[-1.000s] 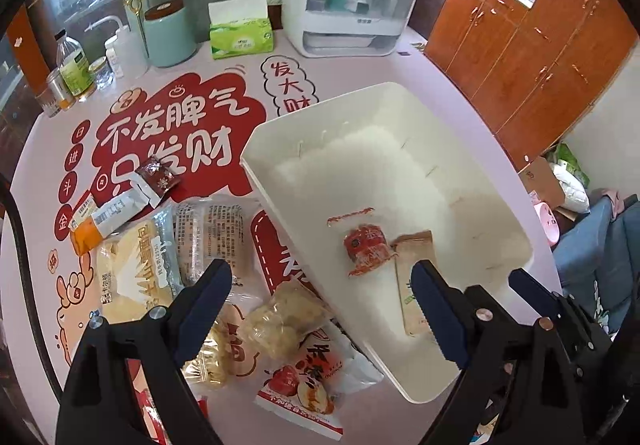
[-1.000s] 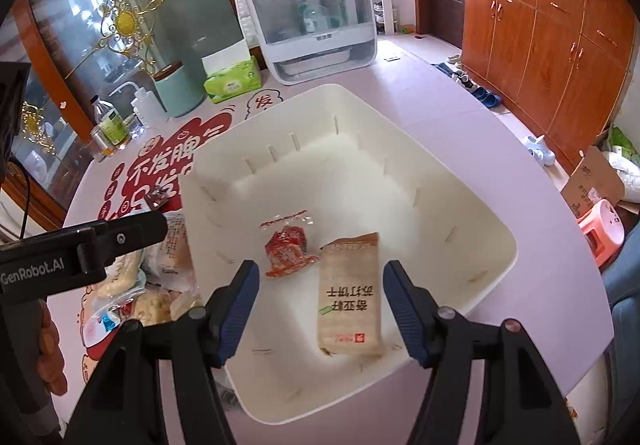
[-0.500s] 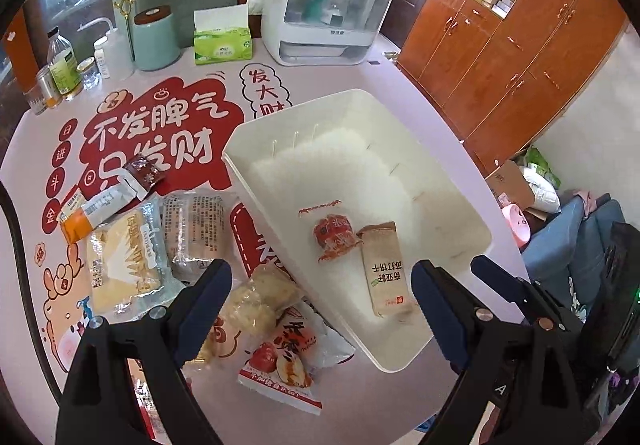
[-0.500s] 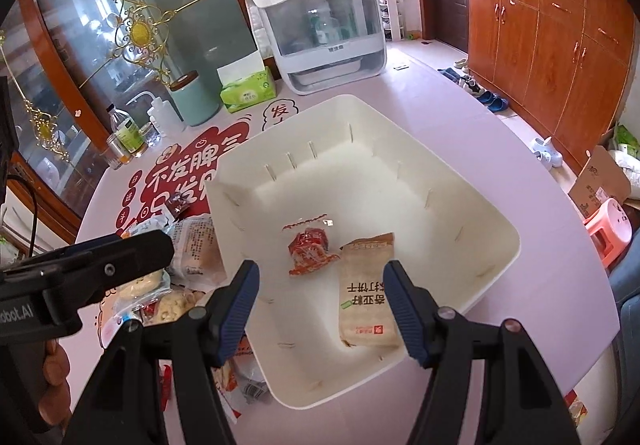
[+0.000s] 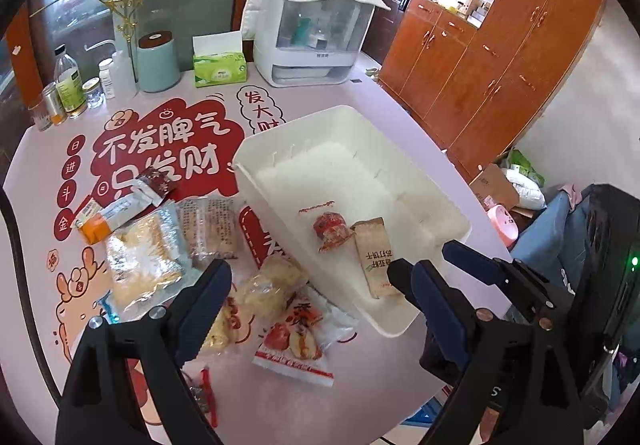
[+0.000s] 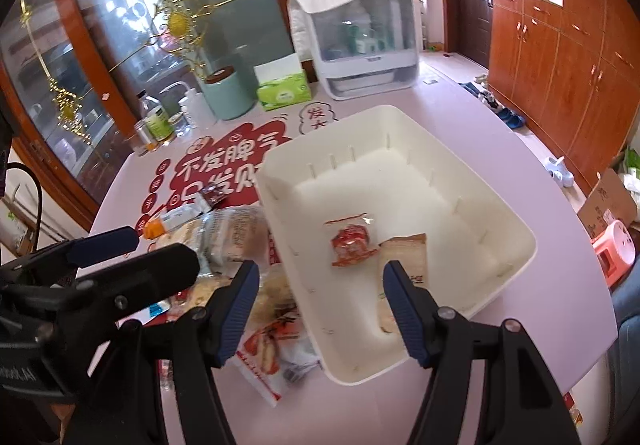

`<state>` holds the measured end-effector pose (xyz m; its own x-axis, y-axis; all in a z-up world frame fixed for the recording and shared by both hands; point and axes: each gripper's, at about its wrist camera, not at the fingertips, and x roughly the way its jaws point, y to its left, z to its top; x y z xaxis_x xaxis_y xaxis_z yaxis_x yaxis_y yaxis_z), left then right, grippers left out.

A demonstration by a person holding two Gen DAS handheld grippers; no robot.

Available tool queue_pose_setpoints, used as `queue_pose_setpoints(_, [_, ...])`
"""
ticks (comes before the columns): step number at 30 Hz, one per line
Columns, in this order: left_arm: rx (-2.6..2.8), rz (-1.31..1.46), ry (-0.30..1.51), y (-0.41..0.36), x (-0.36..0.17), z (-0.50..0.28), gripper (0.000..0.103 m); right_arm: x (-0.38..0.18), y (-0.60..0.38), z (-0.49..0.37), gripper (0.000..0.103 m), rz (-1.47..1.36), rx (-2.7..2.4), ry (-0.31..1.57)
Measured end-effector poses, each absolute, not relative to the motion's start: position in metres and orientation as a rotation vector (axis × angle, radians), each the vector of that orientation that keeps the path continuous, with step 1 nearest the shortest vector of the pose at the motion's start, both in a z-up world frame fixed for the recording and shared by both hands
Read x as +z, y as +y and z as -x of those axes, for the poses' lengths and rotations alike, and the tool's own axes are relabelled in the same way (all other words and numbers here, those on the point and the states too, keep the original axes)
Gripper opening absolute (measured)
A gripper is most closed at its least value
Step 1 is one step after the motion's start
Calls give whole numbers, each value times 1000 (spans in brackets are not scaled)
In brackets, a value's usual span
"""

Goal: Organize snacks
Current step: 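Withdraw both tools from the tray back toward the snack pile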

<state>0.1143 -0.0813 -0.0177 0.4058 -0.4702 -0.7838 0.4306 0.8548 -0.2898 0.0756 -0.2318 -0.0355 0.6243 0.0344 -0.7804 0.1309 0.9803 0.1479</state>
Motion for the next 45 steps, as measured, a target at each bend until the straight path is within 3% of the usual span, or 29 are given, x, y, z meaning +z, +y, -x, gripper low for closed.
queue_pose_setpoints(14, [-473, 47, 871, 16, 14, -84, 91, -3, -153, -56, 65, -118, 6, 854])
queue_pose_setpoints(30, [-428, 91, 873, 115, 9, -91, 91, 21, -92, -47, 65, -100, 23, 802])
queue_pose_setpoints(37, [-407, 57, 959, 142, -29, -105, 91, -17, -70, -53, 65, -86, 37, 914])
queue_pose_setpoints(45, [-401, -103, 1103, 144, -106, -135, 91, -110, -56, -54, 65, -130, 69, 1149])
